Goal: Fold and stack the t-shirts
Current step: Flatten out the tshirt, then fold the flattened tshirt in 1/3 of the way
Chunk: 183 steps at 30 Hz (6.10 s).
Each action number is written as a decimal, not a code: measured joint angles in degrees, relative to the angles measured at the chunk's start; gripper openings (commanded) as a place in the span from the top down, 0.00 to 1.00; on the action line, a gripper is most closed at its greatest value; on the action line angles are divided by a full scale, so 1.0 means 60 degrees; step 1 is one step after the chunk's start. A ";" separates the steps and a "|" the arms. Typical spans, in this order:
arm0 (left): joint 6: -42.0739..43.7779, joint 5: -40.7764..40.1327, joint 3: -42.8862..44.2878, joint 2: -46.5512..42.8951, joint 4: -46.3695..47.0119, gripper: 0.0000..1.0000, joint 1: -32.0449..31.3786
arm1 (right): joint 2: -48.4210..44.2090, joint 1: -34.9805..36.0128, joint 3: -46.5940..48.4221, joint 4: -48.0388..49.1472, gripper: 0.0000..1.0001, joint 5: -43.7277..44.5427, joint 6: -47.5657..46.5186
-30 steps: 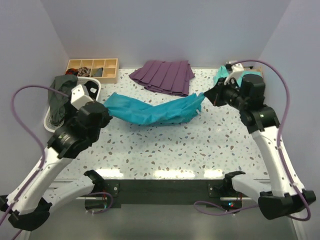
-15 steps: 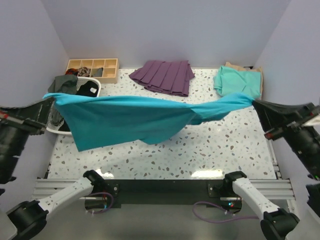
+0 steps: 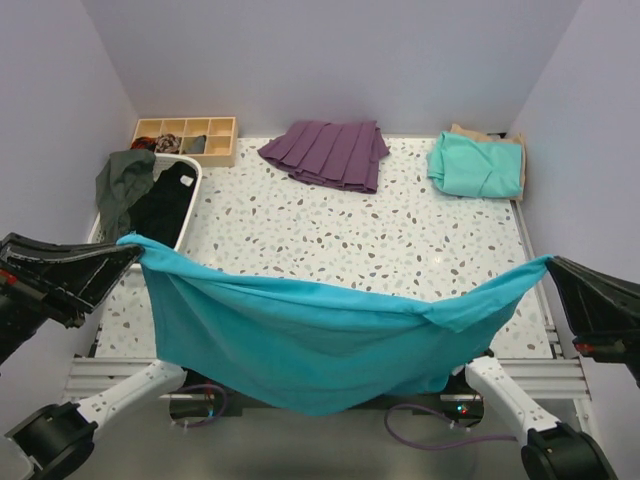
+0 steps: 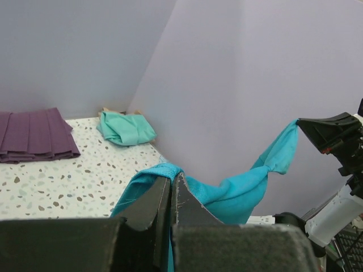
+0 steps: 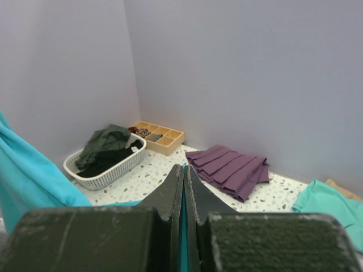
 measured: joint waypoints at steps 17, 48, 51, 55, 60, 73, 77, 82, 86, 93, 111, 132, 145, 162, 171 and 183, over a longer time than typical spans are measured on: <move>-0.1290 -0.4200 -0.8670 0.0266 0.1942 1.00 0.0036 | 0.1596 -0.0007 -0.8171 0.3993 1.00 0.1056 0.0390; 0.0219 -0.6914 -0.8790 0.9442 0.8480 1.00 0.3825 | 1.1712 -0.0794 -0.5227 0.7839 1.00 0.0637 0.0678; 0.0350 -0.6397 -0.8178 1.0204 0.8714 1.00 0.4419 | 1.2291 -0.0903 -0.4513 0.7832 1.00 0.0375 0.0678; 0.0525 -0.5839 -0.7621 1.1180 0.8932 1.00 0.4768 | 1.2848 -0.0943 -0.3927 0.7770 1.00 0.0029 0.0692; 0.0678 -0.5067 -0.7318 1.1657 0.8918 1.00 0.4743 | 1.3151 -0.0943 -0.3628 0.7701 1.00 -0.0605 0.0823; 0.0412 -0.4422 -0.8666 0.8874 0.8626 1.00 0.4714 | 1.0455 -0.0940 -0.7686 0.7723 1.00 -0.1588 0.1177; 0.0397 -0.4433 -0.9111 0.8258 0.8349 1.00 0.4710 | 0.9129 -0.0940 -0.8484 0.7643 1.00 -0.1588 0.1173; 0.0372 -0.4437 -0.9548 0.8182 0.7868 1.00 0.4707 | 0.8069 -0.0940 -0.9238 0.7632 1.00 -0.1570 0.1173; 0.0244 -0.4473 -0.9952 0.8076 0.7410 1.00 0.4681 | 0.7810 -0.0933 -0.9894 0.7453 1.00 -0.1555 0.1177; 0.0164 -0.4583 -1.0174 0.7912 0.6892 1.00 0.4648 | 0.7810 -0.0885 -1.1023 0.7023 1.00 -0.1384 0.1195; -0.0117 -0.5614 -1.0641 0.8582 0.6266 0.81 0.4648 | 0.7559 -0.0790 -1.1978 0.6794 1.00 0.1151 0.1501; 0.0004 -0.4747 -1.0145 0.6900 0.6590 0.40 0.4594 | 0.7176 -0.0790 -1.1588 0.6743 0.53 0.0484 0.1464; -0.0011 -0.3053 -1.0156 0.8633 0.8280 0.43 0.3796 | 0.9606 -0.0736 -1.0222 0.8360 0.67 -0.1377 0.1781; 0.0000 -0.4175 -1.0196 0.9322 0.8448 0.43 0.3796 | 1.0990 -0.0721 -0.9814 0.7967 0.74 0.0594 0.2153; 0.0182 -0.4601 -0.9694 1.0153 0.8633 0.44 0.3974 | 1.0998 -0.0900 -0.9821 0.8047 0.75 0.1501 0.2477; 0.0277 -0.4076 -0.9785 0.9573 0.9034 0.37 0.3716 | 0.9613 -0.1045 -1.0273 0.8284 0.31 0.0714 0.2040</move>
